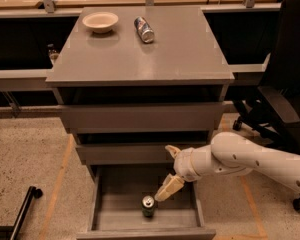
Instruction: Pick green can from bottom drawer and place on counter
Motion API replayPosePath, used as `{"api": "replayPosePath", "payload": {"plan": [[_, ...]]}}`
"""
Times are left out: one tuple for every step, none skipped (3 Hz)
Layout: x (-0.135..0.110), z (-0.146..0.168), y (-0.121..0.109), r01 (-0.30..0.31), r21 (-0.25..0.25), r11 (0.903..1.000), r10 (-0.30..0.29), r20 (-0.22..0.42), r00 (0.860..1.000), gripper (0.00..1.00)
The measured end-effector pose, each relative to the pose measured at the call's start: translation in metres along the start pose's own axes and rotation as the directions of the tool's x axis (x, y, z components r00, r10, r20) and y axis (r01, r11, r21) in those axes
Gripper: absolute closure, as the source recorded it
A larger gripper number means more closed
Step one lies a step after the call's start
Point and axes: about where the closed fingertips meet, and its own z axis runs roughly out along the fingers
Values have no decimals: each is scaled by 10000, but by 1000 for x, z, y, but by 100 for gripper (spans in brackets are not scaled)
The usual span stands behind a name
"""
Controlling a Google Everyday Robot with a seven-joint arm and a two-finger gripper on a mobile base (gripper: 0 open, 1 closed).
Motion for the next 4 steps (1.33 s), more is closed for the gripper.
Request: {"api": "replayPosePath", "payload": {"plan": [[5, 5, 2, -112, -93, 9999, 112, 17, 9999, 0], [19, 21, 3, -232, -9, 9997, 232, -97, 9997, 0], [45, 42, -3, -373, 64, 9993, 374, -220, 9991, 0], [76, 61, -11, -592, 20, 9982, 592, -377, 9975, 0]]}}
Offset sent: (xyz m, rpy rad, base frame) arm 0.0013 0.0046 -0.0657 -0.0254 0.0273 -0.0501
